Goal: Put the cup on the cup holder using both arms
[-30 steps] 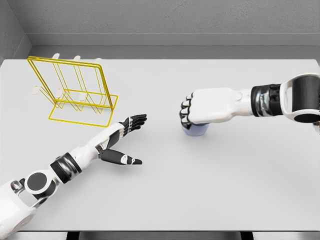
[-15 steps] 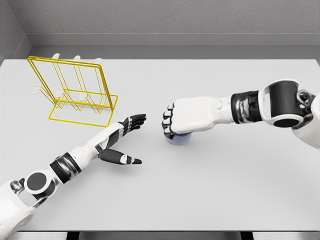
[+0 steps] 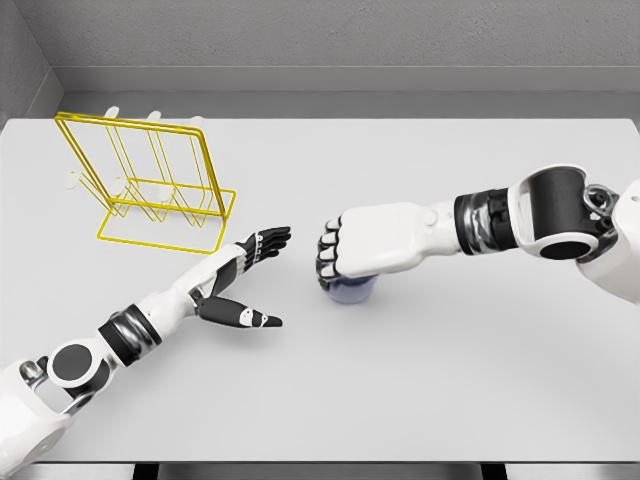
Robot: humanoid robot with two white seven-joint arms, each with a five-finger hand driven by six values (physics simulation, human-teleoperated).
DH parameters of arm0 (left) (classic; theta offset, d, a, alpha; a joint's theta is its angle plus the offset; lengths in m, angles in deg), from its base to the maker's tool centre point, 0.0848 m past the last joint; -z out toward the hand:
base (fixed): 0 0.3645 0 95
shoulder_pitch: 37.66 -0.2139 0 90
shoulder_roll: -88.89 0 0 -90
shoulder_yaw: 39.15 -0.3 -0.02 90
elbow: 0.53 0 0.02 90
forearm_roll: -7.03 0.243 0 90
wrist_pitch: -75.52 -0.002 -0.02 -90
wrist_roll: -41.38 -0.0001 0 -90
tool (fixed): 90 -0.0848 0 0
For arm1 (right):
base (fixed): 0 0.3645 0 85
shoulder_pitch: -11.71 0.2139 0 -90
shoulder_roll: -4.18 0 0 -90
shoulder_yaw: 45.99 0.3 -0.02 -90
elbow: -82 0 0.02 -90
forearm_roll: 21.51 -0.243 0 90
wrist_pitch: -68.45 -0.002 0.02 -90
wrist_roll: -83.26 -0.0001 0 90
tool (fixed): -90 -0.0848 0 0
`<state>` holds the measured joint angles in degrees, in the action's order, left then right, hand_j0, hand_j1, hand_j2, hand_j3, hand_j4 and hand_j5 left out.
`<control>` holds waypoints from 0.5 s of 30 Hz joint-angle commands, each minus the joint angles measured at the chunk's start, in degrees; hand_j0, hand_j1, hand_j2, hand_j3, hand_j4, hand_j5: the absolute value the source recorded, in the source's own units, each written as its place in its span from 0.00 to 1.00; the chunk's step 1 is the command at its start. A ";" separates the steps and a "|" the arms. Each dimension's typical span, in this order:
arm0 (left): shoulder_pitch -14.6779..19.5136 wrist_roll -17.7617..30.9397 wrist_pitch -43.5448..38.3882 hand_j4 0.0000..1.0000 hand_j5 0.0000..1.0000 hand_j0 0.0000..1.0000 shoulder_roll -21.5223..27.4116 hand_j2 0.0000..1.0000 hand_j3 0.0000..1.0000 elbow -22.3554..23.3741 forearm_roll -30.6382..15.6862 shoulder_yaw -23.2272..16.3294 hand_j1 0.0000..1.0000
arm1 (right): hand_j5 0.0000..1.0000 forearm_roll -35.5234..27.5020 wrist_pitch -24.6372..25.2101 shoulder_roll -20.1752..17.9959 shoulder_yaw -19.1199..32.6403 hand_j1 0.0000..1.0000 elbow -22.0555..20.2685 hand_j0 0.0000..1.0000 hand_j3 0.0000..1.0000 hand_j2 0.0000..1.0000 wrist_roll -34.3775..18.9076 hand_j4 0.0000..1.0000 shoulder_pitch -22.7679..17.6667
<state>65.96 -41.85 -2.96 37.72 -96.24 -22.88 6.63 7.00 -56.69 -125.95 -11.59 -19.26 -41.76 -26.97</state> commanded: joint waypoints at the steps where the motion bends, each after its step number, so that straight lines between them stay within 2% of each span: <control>1: 0.00 0.00 0.00 1.00 1.00 1.00 0.02 1.00 1.00 0.08 -0.15 0.01 1.00 | 0.99 -0.29 0.14 -0.04 -0.04 0.99 0.00 0.99 0.99 0.99 0.02 0.99 0.00; 7: 0.00 0.00 0.09 1.00 1.00 1.00 0.02 1.00 1.00 -0.01 -0.15 0.01 1.00 | 1.00 -0.21 0.14 -0.65 0.93 1.00 0.00 1.00 1.00 1.00 0.02 1.00 0.00; 12: 0.00 0.00 0.09 1.00 1.00 1.00 0.02 1.00 1.00 0.08 -0.15 0.01 1.00 | 1.00 -0.64 0.14 -1.80 9.01 1.00 0.09 1.00 1.00 1.00 0.02 1.00 0.00; 15: 0.00 0.00 0.00 1.00 1.00 1.00 0.02 1.00 1.00 0.08 -0.15 0.01 1.00 | 1.00 -1.96 0.14 -4.08 15.16 1.00 0.09 1.00 1.00 1.00 0.02 1.00 -0.61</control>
<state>65.96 -41.85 -2.95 37.70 -96.13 -22.89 6.63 5.81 -56.71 -128.96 -0.02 -19.17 -41.77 -27.93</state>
